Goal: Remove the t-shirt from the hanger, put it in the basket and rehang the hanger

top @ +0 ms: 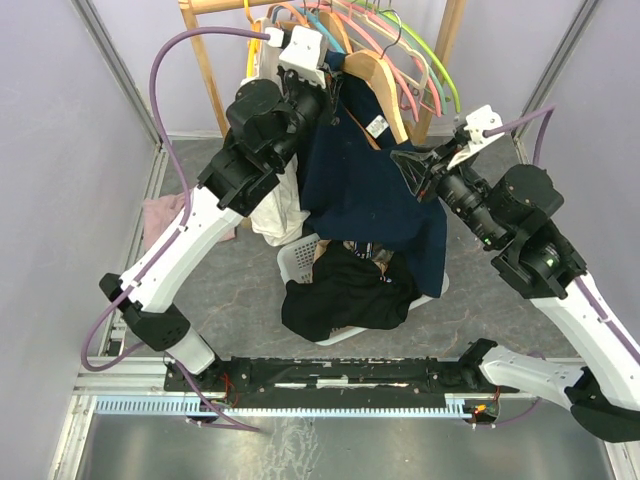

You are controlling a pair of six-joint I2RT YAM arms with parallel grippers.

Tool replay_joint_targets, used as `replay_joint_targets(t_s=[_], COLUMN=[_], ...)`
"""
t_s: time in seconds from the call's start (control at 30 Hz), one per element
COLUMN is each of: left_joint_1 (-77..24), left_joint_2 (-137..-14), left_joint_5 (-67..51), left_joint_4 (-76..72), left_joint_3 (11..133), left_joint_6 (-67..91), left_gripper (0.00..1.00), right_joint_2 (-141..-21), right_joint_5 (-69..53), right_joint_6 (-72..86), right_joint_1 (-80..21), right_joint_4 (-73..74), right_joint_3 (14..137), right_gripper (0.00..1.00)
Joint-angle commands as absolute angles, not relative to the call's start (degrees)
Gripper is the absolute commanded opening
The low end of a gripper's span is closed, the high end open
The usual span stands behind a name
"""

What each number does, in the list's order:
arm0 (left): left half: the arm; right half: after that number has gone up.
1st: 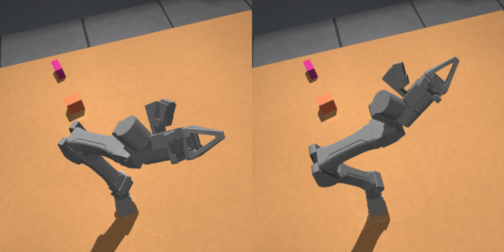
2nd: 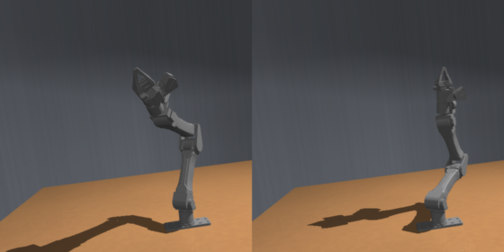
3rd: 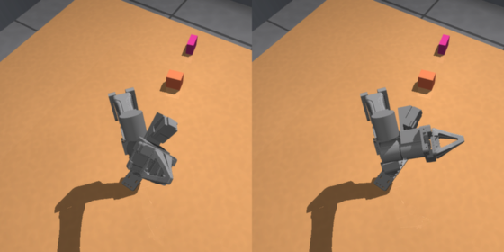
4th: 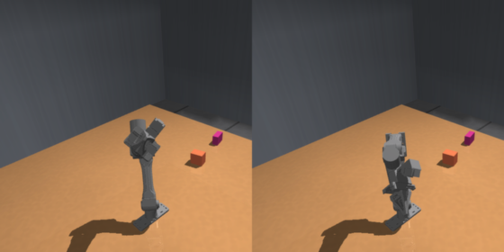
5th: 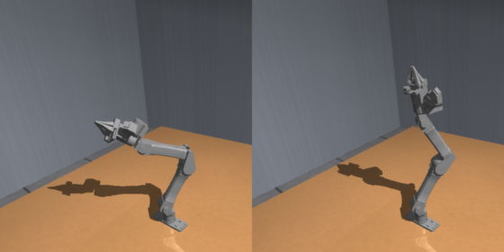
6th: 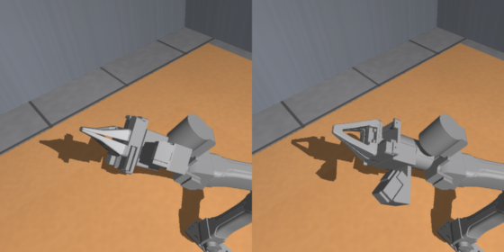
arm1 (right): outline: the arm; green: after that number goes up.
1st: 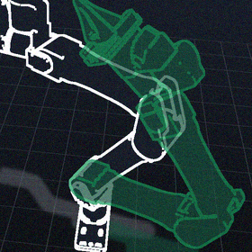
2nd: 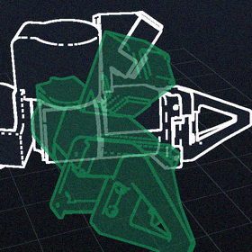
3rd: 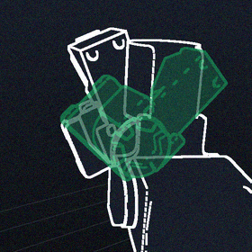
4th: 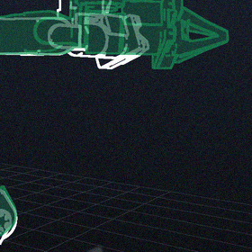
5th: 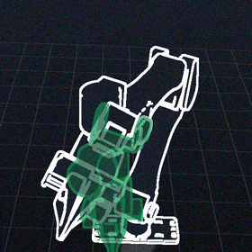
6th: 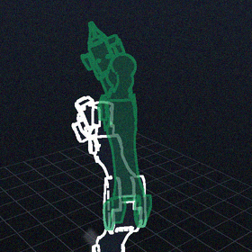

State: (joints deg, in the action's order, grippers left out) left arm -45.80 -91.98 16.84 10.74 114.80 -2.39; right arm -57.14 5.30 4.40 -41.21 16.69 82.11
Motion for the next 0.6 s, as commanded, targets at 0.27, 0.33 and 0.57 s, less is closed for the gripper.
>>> replay_joint_targets(t_s=[0.27,0.33,0.57], left_joint_1=[-45.9,-45.95,-45.91], left_joint_2=[-87.38,-87.5,-87.38], left_joint_5=[-1.76,-0.8,5.7], left_joint_4=[7.35,7.82,10.26], left_joint_3=[120.47,121.25,121.25], left_joint_6=[-0.1,0.06,-0.97], left_gripper=[0.03,0.03,0.04], right_joint_2=[-58.67,-58.88,-56.49], right_joint_5=[6.31,6.85,8.92], right_joint_6=[3.58,3.6,3.45], right_joint_1=[-41.4,-41.41,-41.44], right_joint_4=[10.97,10.75,9.47], right_joint_3=[78.49,77.96,76.49], right_gripper=[0.02,0.02,0.02])
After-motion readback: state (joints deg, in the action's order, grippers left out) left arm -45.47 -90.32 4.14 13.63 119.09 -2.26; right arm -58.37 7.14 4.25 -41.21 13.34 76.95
